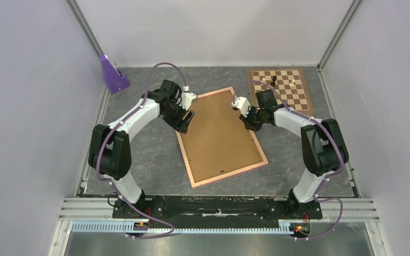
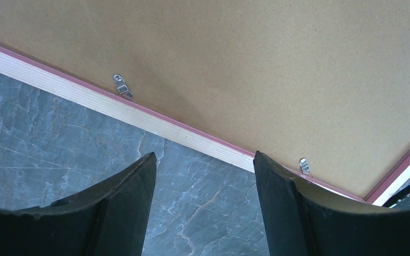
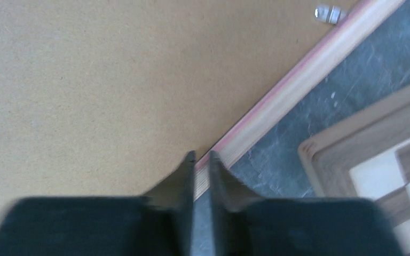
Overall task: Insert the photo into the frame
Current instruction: Install the photo frame at the center of the board.
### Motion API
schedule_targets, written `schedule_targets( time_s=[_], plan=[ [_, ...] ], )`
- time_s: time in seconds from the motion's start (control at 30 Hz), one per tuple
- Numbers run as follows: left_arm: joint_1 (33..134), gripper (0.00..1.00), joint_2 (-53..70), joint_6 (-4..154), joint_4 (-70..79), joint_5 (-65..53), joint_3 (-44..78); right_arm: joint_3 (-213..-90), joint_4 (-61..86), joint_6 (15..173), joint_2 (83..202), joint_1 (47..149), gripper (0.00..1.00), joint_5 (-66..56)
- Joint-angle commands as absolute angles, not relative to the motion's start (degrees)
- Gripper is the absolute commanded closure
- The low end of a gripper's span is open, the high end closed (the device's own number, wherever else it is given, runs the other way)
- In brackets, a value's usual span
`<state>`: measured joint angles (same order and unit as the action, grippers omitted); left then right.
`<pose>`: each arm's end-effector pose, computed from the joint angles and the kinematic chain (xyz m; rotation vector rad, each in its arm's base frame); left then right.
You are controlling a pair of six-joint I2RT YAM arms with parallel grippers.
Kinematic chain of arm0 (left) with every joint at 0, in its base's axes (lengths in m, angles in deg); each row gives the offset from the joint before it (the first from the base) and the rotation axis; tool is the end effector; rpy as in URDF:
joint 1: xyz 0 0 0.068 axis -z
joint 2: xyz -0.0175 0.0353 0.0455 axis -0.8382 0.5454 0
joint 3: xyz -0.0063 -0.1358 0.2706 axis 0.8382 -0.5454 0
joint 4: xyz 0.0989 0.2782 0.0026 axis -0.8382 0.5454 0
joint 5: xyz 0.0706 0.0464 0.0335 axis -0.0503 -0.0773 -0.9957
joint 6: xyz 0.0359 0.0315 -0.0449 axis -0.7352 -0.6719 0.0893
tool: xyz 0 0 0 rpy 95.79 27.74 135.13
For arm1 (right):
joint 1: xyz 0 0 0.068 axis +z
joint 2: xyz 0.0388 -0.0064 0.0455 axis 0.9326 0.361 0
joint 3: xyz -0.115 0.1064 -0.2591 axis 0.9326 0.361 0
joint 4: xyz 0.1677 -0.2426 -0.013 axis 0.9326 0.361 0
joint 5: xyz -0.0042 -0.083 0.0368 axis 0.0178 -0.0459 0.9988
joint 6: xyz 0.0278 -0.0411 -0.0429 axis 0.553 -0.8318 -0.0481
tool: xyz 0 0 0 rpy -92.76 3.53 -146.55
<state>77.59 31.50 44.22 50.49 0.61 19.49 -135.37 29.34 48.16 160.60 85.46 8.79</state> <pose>0.3599 -0.1498 0.2337 0.9996 2.5468 -0.3683 0.3649 0.1284 0.1678 -1.2849 2.1465 0.3181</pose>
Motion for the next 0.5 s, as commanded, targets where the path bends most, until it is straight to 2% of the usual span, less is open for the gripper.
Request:
schedule_targets(
  time_s=[0.0, 0.13, 0.3, 0.47],
  plan=[
    [77.7, 0.26, 31.6, 40.7, 49.3, 0.1, 23.2, -141.5, 37.2, 37.2, 164.4, 86.1, 0.91, 12.4],
    [77.9, 0.26, 33.8, 41.5, 48.2, -1.7, 25.1, -144.1, 39.8, 33.8, 166.6, 85.9, 0.91, 12.3],
    [77.9, 0.26, 36.5, 43.7, 45.9, -3.3, 28.2, -142.2, 35.7, 38.7, 165.0, 85.8, 0.88, 12.7],
    [77.9, 0.25, 40.5, 46.1, 42.4, -8.2, 32.7, -138.3, 28.6, 46.6, 160.1, 85.6, 0.78, 10.7]
  ],
)
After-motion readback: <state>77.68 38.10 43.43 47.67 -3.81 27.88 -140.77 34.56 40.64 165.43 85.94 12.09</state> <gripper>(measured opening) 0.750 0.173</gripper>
